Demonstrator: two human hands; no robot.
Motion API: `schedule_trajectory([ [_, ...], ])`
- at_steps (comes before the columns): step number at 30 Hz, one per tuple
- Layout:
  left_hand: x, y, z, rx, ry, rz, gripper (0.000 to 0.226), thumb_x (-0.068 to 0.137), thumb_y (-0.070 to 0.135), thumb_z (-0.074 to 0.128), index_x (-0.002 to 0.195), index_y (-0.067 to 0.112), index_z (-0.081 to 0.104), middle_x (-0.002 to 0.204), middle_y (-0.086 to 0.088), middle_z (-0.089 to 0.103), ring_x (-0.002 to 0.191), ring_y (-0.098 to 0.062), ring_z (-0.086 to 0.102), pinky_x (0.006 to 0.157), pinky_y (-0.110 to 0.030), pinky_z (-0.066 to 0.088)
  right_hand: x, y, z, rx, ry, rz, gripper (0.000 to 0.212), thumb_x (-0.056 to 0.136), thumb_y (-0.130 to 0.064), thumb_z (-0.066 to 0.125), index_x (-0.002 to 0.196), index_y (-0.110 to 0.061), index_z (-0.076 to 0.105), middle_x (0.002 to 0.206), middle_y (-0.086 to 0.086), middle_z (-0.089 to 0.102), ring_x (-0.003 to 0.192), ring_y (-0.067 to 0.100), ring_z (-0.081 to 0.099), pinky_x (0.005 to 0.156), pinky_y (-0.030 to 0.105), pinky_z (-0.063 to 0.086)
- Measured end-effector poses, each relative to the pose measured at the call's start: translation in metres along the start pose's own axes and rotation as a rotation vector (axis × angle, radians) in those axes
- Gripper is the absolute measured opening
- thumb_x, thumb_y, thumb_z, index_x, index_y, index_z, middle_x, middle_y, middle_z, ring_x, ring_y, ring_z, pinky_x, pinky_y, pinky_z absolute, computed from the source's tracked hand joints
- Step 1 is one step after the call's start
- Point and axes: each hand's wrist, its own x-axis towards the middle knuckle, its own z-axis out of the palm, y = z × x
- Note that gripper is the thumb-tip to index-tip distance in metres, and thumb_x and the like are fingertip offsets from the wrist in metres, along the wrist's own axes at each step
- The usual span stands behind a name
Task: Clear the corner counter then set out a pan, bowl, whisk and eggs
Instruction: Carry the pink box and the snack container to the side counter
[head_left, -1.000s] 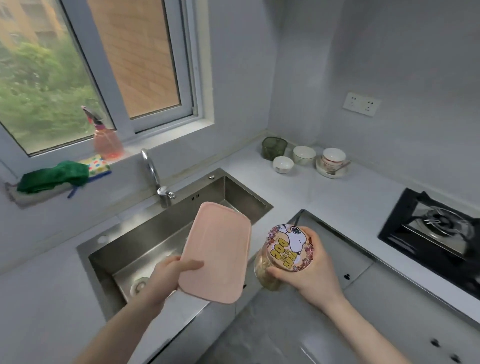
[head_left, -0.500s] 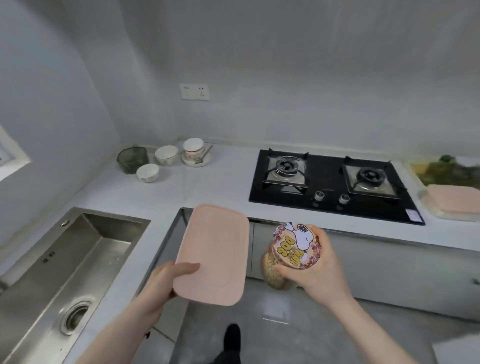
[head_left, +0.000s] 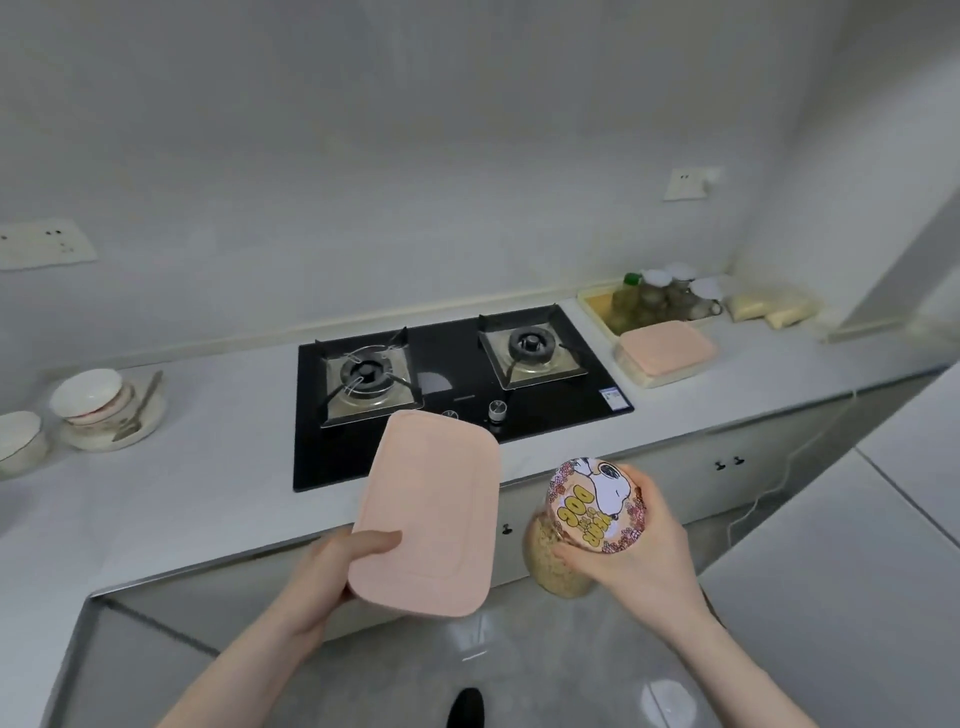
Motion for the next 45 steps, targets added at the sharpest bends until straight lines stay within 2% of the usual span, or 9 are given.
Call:
schedule_trajectory([
  [3, 0.041, 0.025, 0.026, 0.03, -0.049, 0.016, 0.06, 0.058, 0.037, 0.078, 0.109, 0.006, 0.072, 0.102, -0.009, 0.079, 0.104, -0.032, 0.071, 0.086, -0.04, 0.052, 0.031, 0.003, -0.017, -0.041, 0.076, 0.012, 0.088, 0.042, -0.029, 0.103, 0.112, -0.046, 0.052, 0.104, -0.041, 0.062, 0.098, -0.014, 0.061, 0.072, 0.002, 0.047],
  [7, 0.094, 0.057, 0.065, 0.07, -0.126, -0.008, 0.039, 0.074, 0.028, 0.078, 0.106, 0.005, 0.074, 0.102, -0.009, 0.079, 0.095, -0.028, 0.071, 0.088, -0.04, 0.052, 0.069, 0.014, -0.042, -0.054, 0.184, 0.024, 0.089, 0.041, -0.037, 0.101, 0.113, -0.049, 0.052, 0.108, -0.034, 0.065, 0.098, -0.009, 0.063, 0.079, 0.017, 0.05],
  [11, 0.135, 0.082, 0.108, 0.102, -0.194, -0.048, 0.048, 0.069, 0.031, 0.082, 0.109, 0.005, 0.075, 0.107, -0.013, 0.077, 0.102, -0.033, 0.07, 0.092, -0.044, 0.054, 0.09, 0.031, -0.072, -0.048, 0.297, 0.08, 0.095, 0.036, -0.05, 0.097, 0.118, -0.048, 0.05, 0.109, -0.029, 0.066, 0.101, -0.004, 0.064, 0.084, 0.024, 0.053],
  [16, 0.173, 0.112, 0.175, 0.203, -0.274, -0.023, 0.04, 0.075, 0.029, 0.078, 0.108, 0.005, 0.076, 0.105, -0.011, 0.078, 0.101, -0.031, 0.07, 0.088, -0.041, 0.053, 0.13, 0.063, -0.122, -0.022, 0.383, 0.145, 0.097, 0.039, -0.04, 0.1, 0.123, -0.04, 0.052, 0.11, -0.024, 0.067, 0.101, -0.004, 0.064, 0.085, 0.021, 0.053],
  [20, 0.197, 0.125, 0.219, 0.209, -0.273, -0.032, 0.061, 0.059, 0.039, 0.081, 0.111, 0.008, 0.075, 0.107, -0.008, 0.078, 0.108, -0.031, 0.069, 0.103, -0.048, 0.049, 0.171, 0.088, -0.155, -0.036, 0.388, 0.157, 0.095, 0.039, -0.038, 0.101, 0.12, -0.044, 0.051, 0.107, -0.029, 0.066, 0.1, -0.005, 0.064, 0.084, 0.023, 0.053],
  [25, 0.225, 0.134, 0.296, 0.163, -0.2, -0.039, 0.033, 0.078, 0.025, 0.076, 0.106, 0.007, 0.077, 0.102, -0.007, 0.079, 0.104, -0.028, 0.07, 0.09, -0.04, 0.054, 0.24, 0.122, -0.214, -0.06, 0.346, 0.135, 0.092, 0.04, -0.042, 0.1, 0.116, -0.051, 0.049, 0.109, -0.036, 0.062, 0.101, -0.009, 0.062, 0.085, 0.022, 0.052],
  [32, 0.248, 0.145, 0.374, 0.06, -0.091, -0.087, 0.037, 0.077, 0.027, 0.077, 0.109, 0.008, 0.075, 0.104, -0.007, 0.079, 0.11, -0.029, 0.069, 0.106, -0.047, 0.05, 0.33, 0.154, -0.285, -0.083, 0.265, 0.168, 0.092, 0.042, -0.041, 0.1, 0.116, -0.052, 0.047, 0.106, -0.03, 0.065, 0.097, -0.011, 0.062, 0.084, 0.02, 0.052],
  [39, 0.283, 0.163, 0.404, 0.074, -0.079, -0.101, 0.056, 0.062, 0.035, 0.084, 0.11, 0.009, 0.076, 0.105, -0.008, 0.079, 0.105, -0.029, 0.072, 0.102, -0.047, 0.052, 0.405, 0.174, -0.313, -0.094, 0.279, 0.215, 0.095, 0.045, -0.05, 0.098, 0.125, -0.043, 0.045, 0.108, -0.025, 0.065, 0.098, -0.006, 0.063, 0.087, 0.025, 0.053],
  [45, 0.316, 0.194, 0.415, 0.068, -0.083, -0.07, 0.035, 0.08, 0.027, 0.076, 0.111, 0.012, 0.076, 0.106, -0.003, 0.079, 0.106, -0.024, 0.072, 0.091, -0.041, 0.054, 0.463, 0.195, -0.318, -0.103, 0.331, 0.28, 0.092, 0.048, -0.05, 0.097, 0.122, -0.043, 0.043, 0.104, -0.024, 0.062, 0.099, 0.006, 0.064, 0.086, 0.03, 0.053],
])
